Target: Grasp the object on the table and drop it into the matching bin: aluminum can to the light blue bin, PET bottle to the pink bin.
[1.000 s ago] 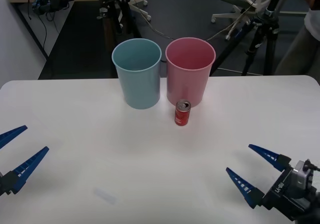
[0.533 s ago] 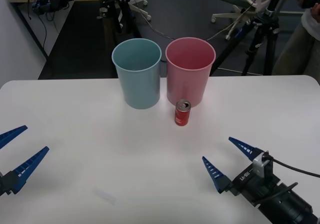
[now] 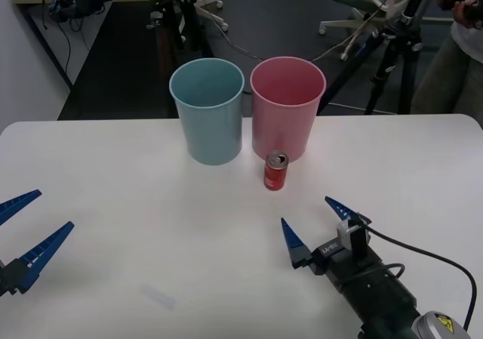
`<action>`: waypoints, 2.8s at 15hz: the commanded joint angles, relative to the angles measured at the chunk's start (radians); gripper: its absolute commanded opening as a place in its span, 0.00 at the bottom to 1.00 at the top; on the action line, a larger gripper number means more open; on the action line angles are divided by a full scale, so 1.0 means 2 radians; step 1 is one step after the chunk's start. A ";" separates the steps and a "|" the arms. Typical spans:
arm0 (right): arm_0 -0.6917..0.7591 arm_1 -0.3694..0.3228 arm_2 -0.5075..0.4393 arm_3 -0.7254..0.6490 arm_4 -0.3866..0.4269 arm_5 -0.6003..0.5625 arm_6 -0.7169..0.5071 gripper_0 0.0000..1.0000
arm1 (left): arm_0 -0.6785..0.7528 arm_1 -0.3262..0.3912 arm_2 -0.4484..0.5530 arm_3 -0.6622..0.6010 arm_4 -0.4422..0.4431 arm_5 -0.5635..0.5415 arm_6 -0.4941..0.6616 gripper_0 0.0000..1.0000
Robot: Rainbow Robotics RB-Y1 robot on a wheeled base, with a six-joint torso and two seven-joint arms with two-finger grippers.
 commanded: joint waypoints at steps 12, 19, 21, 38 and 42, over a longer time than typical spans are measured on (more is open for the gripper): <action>-0.127 0.044 0.020 0.122 -0.019 0.055 0.056 1.00 | 0.000 0.000 0.000 0.000 0.000 0.000 0.000 1.00; -0.159 0.046 0.025 0.141 -0.023 0.089 0.068 1.00 | 0.000 0.000 0.000 0.000 0.000 0.000 0.000 1.00; -0.166 0.046 0.028 0.141 -0.022 0.107 0.069 1.00 | 0.000 0.000 0.000 0.000 0.000 0.000 0.000 1.00; -0.265 0.054 0.034 0.244 -0.046 0.139 0.051 1.00 | 0.000 0.000 0.000 0.000 0.000 0.000 0.000 1.00; -0.274 0.054 0.031 0.253 -0.047 0.139 0.050 1.00 | 0.000 0.000 0.000 0.000 0.000 0.000 0.000 1.00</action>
